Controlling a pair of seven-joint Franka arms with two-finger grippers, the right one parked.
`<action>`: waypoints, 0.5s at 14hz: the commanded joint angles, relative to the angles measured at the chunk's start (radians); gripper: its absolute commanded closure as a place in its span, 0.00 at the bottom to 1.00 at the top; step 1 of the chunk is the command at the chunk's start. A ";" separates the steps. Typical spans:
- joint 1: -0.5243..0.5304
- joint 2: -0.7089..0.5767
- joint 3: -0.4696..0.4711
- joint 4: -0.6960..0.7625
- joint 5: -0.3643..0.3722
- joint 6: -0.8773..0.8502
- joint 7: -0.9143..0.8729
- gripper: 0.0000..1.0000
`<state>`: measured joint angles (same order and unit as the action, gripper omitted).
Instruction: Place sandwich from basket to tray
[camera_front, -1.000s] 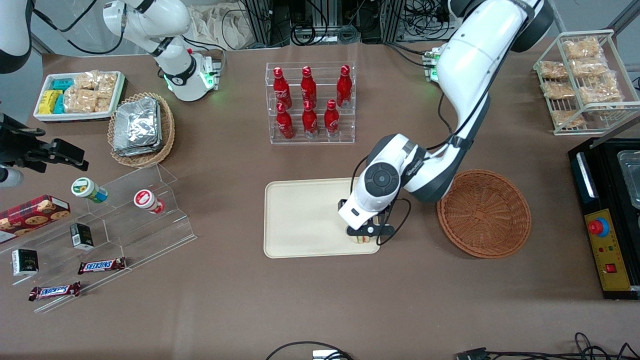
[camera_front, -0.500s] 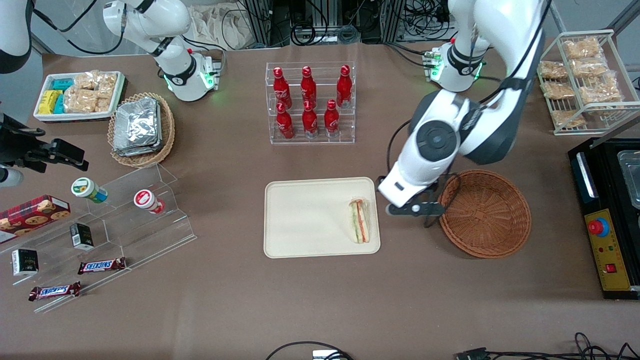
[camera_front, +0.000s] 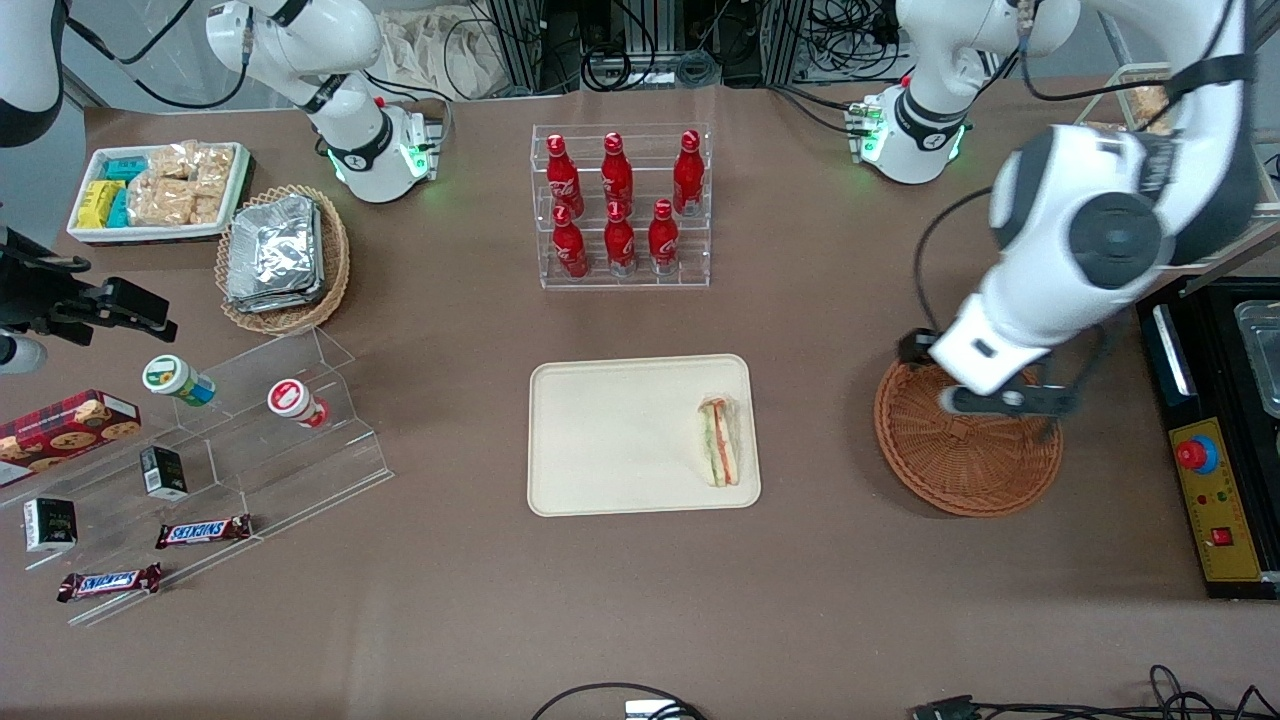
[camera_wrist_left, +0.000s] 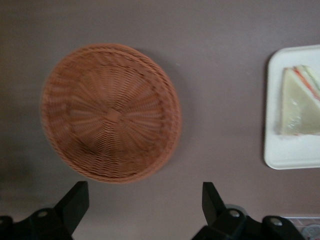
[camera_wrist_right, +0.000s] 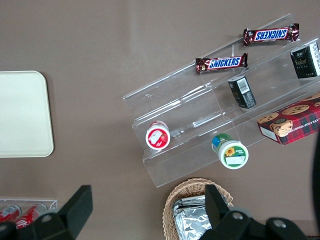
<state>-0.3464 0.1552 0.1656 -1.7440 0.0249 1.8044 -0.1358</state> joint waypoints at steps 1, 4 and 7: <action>-0.008 0.001 0.090 0.055 -0.017 -0.039 0.128 0.00; -0.006 0.030 0.106 0.150 -0.016 -0.105 0.147 0.00; -0.006 0.086 0.106 0.231 -0.008 -0.155 0.137 0.00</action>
<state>-0.3502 0.1776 0.2681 -1.6009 0.0170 1.6941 0.0010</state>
